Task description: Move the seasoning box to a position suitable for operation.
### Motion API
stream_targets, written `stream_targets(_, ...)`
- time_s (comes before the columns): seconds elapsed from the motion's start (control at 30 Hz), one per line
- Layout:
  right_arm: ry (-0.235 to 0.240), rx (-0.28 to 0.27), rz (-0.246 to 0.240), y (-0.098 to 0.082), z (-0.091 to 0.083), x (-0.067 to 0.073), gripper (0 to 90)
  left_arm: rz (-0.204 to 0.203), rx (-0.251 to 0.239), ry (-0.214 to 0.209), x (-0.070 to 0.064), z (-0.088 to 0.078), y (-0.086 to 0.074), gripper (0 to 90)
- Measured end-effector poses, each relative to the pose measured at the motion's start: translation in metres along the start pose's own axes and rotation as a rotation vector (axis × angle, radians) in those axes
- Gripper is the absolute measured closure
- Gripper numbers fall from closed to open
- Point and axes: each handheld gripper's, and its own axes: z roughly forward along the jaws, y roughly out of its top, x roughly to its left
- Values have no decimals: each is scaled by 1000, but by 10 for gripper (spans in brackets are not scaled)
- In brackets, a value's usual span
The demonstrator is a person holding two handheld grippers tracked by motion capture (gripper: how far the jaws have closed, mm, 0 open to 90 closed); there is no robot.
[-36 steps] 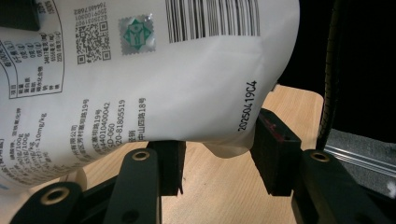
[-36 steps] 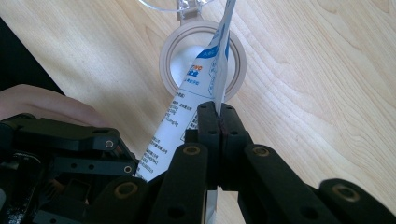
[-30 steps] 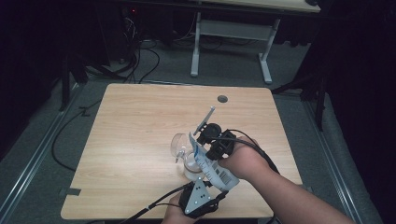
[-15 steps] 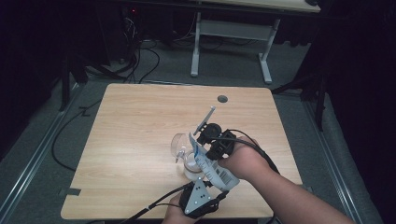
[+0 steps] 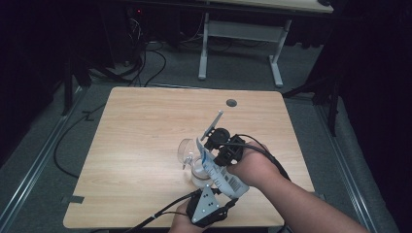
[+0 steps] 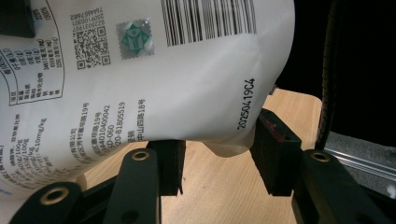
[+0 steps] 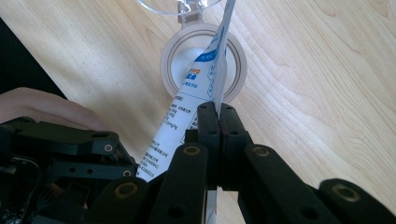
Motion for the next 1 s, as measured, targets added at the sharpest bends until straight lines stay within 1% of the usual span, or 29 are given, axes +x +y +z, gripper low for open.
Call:
stream_targets(0.1, 1, -1, 8, 0, 0, 0, 900, 0, -1, 0, 0, 0, 0, 577)
stream_targets(1.0, 2, -5, 4, 2, 1, -2, 900, 2, 0, 0, 2, 1, 1, 578)
